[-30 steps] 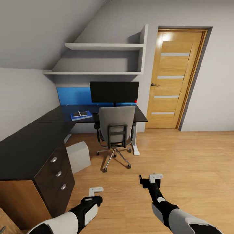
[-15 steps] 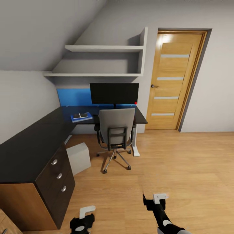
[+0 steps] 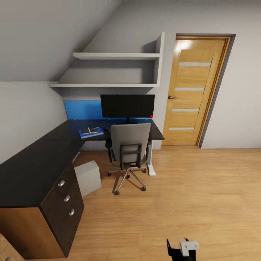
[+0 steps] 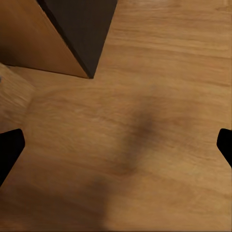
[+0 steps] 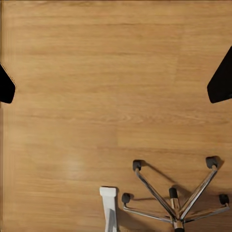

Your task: In the bedroom, organize the workspace by keeping the computer under the desk, ensuring the monitor is on the desk, placing the keyboard on the desk next to the monitor, placing the mouse on the desk next to the keyboard, moving the folder from the swivel chair onto the desk next to the mouse, stacking the notebook on top of the folder with the pen on top of the notebook, and positioning the swivel chair next to the desk.

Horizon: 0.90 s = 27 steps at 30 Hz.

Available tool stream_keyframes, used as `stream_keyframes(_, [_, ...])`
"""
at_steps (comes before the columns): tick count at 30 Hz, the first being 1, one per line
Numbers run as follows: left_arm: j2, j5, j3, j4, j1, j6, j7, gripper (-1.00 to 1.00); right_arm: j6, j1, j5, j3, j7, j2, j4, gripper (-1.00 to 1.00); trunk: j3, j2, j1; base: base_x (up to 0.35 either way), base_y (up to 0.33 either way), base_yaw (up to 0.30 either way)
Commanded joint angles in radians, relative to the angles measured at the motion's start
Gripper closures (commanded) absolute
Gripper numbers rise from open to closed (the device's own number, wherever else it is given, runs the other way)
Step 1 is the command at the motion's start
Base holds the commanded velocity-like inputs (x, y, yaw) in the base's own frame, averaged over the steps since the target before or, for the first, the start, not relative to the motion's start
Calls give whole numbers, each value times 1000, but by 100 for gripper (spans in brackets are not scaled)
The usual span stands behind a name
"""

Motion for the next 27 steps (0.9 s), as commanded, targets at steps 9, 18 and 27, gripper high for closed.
stream_keyframes(9, [22, -2, -14, -1, 105, -233, 4, -100, -99, 33, 13, -7, -5, -11, 3, -100, 27, 63, -35, 0, 0, 0])
stream_keyframes(18, [20, -7, -19, -2, 144, -482, 2, -100, -292, 121, 9, -8, 0, -30, 3, -100, 56, 126, -69, 0, 0, 0])
stream_keyframes(27, [21, -8, -19, -2, 145, -392, 4, -100, -303, 184, 15, -6, 1, -21, 2, -100, 77, 175, -96, 0, 0, 0])
